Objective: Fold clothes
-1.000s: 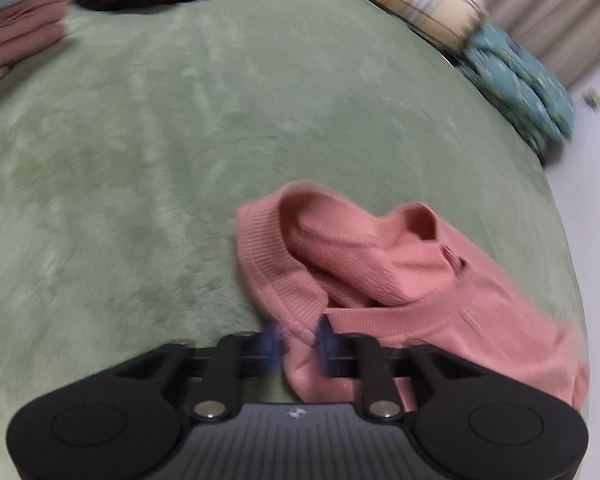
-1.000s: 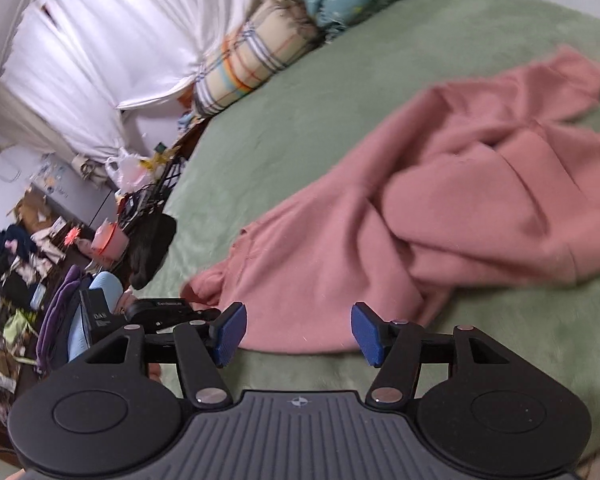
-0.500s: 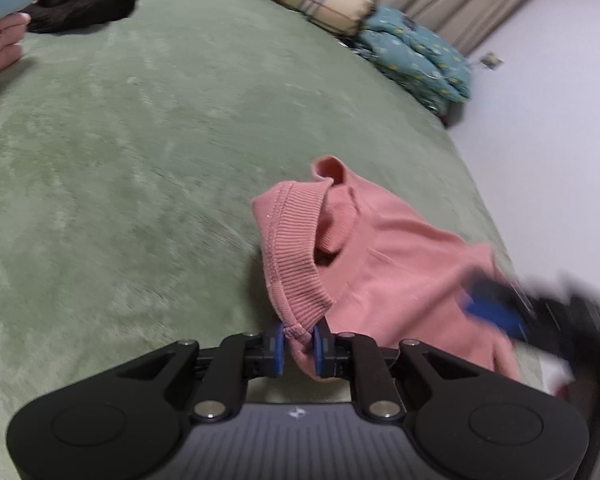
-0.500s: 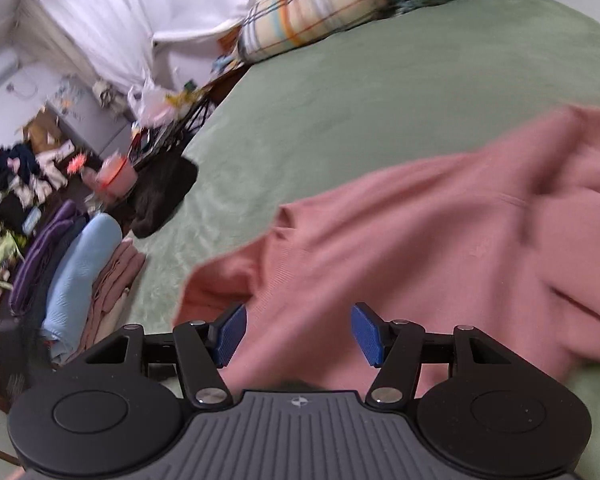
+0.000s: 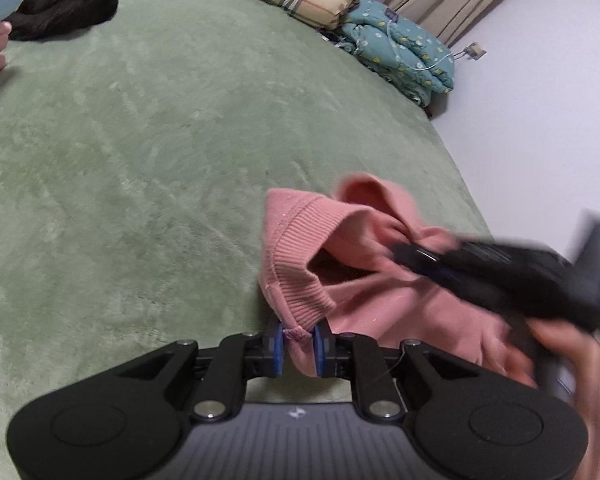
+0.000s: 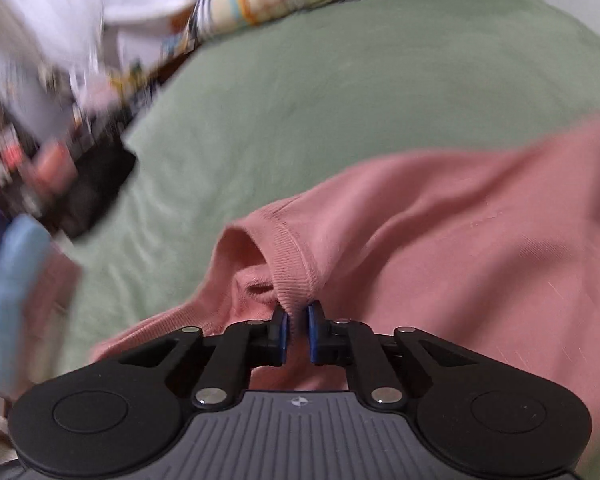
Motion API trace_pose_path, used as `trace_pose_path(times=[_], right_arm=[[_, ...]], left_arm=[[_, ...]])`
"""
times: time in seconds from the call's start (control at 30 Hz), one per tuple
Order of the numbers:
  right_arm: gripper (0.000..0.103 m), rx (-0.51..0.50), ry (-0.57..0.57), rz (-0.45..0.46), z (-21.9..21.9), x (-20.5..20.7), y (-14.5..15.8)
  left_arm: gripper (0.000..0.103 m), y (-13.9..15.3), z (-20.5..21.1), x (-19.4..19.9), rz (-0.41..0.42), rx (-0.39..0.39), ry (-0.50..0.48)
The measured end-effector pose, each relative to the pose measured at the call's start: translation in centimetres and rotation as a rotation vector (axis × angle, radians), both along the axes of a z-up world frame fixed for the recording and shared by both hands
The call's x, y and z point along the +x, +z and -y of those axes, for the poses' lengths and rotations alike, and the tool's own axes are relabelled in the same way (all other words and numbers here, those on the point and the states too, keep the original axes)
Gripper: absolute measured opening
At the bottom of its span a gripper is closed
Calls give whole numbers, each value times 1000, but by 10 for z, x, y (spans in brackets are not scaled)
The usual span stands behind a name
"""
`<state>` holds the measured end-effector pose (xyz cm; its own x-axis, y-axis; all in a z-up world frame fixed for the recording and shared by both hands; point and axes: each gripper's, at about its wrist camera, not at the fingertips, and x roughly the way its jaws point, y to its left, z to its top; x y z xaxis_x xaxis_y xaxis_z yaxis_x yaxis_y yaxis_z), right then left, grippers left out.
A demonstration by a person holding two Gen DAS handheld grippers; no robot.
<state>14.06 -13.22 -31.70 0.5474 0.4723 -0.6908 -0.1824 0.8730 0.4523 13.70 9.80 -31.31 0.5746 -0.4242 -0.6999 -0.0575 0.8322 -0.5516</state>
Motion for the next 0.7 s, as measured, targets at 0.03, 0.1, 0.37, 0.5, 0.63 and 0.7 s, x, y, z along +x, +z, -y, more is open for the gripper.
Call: trace_pose_path(times=[0.03, 0.1, 0.37, 0.5, 0.63, 0.7], right_arm=[[2, 11, 8, -4, 0, -4, -1], [2, 34, 25, -11, 0, -11, -3], [2, 125, 92, -40, -1, -39, -10], [2, 171, 126, -54, -1, -54, -13], [2, 206, 160, -63, -9, -67, -14], [2, 204, 184, -49, -24, -72, -8]], left_arm=[[15, -1, 0, 2, -3, -5, -1], [17, -3, 2, 7, -11, -9, -3], [40, -2, 13, 15, -46, -3, 21], [60, -6, 10, 13, -119, -104, 7], [60, -24, 5, 5, -234, -246, -10], [60, -30, -1, 4, -271, -310, 9]])
